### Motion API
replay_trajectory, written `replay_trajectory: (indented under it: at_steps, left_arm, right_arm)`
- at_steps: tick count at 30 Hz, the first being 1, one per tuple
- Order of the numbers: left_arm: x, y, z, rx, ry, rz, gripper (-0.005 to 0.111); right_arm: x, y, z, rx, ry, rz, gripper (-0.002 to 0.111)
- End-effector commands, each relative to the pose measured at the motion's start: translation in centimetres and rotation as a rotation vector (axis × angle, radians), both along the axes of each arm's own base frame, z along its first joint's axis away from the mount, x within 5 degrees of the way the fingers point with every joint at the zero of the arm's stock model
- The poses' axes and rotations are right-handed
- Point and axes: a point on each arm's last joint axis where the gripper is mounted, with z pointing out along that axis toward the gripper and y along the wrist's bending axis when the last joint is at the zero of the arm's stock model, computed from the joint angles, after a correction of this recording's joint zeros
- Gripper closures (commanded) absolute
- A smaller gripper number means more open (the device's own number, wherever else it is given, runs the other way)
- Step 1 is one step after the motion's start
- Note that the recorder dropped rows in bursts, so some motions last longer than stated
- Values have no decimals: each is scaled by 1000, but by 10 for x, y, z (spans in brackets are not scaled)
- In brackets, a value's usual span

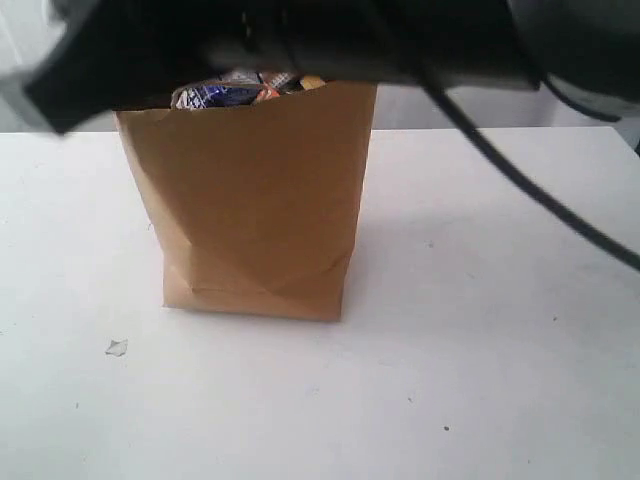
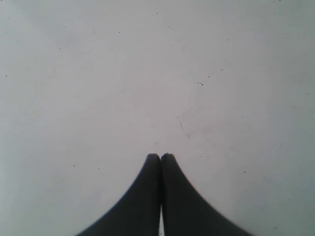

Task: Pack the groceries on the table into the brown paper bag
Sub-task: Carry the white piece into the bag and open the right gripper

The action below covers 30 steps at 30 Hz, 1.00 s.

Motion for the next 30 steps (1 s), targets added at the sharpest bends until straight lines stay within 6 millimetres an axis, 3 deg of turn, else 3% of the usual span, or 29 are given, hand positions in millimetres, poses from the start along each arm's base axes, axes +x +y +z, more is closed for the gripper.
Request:
replay_trajectory:
  at_steps: [1, 4, 6, 12, 15, 20, 27, 30]
  left_arm:
    - [0, 0, -1, -5, 3, -6, 107]
    - [0, 0, -1, -5, 3, -6, 107]
    - [0, 0, -1, -5, 3, -6, 107]
    - [0, 0, -1, -5, 3, -6, 107]
    - [0, 0, -1, -5, 3, -6, 107]
    - [0, 0, -1, -5, 3, -6, 107]
    - [0, 0, -1, -5, 3, -6, 107]
    - [0, 0, -1, -5, 3, -6, 107]
  right_arm:
    - [22, -4, 19, 169, -297, -234, 107]
    - [52, -4, 3, 118, -409, -372, 107]
    - [81, -8, -19, 63, -346, -440, 107]
    - [128, -28, -59, 76, -100, -620, 107]
    - [135, -31, -69, 62, -15, -620, 107]
    - [129, -18, -90, -56, 134, -444, 100]
    - [139, -18, -99, -46, 100, -520, 100]
    - [141, -23, -94, -14, 57, -572, 95]
